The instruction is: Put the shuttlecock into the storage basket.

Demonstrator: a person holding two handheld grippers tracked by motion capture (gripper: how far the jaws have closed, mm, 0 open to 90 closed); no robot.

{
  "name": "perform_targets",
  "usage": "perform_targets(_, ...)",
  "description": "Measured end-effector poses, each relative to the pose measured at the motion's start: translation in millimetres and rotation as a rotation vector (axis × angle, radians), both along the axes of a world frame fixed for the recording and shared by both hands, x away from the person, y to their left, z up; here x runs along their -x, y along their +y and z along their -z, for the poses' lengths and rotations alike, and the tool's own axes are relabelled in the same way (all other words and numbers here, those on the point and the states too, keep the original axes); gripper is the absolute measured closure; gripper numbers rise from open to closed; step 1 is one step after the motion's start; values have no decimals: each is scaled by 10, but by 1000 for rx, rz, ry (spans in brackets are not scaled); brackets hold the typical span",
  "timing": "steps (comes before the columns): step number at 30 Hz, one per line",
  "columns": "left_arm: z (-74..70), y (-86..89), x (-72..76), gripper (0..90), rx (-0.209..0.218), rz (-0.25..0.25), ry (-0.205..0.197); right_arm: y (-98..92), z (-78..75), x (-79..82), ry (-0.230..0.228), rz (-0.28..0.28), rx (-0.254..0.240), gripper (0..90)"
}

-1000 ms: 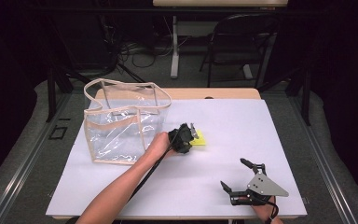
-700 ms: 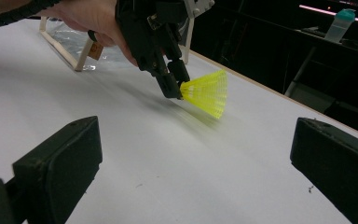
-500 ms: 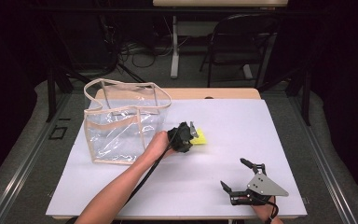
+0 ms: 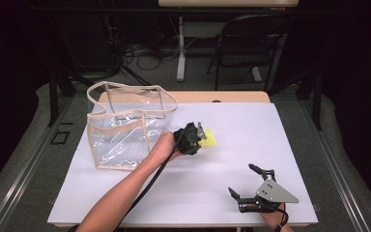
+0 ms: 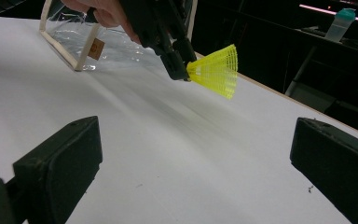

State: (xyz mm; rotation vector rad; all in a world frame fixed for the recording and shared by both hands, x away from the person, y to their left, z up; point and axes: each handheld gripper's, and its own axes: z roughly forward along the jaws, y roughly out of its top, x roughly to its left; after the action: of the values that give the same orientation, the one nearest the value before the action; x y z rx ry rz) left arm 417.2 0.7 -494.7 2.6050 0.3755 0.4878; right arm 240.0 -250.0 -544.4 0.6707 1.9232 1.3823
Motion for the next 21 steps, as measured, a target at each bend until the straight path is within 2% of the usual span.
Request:
perform_targets(10, -137, 3, 9, 645, 10, 1, -25, 1, 3, -4, -2, -2, -3, 17)
perform_targets(21, -230, 7, 13, 645, 7, 16, -22, 0, 3, -5, 0, -1, -3, 18)
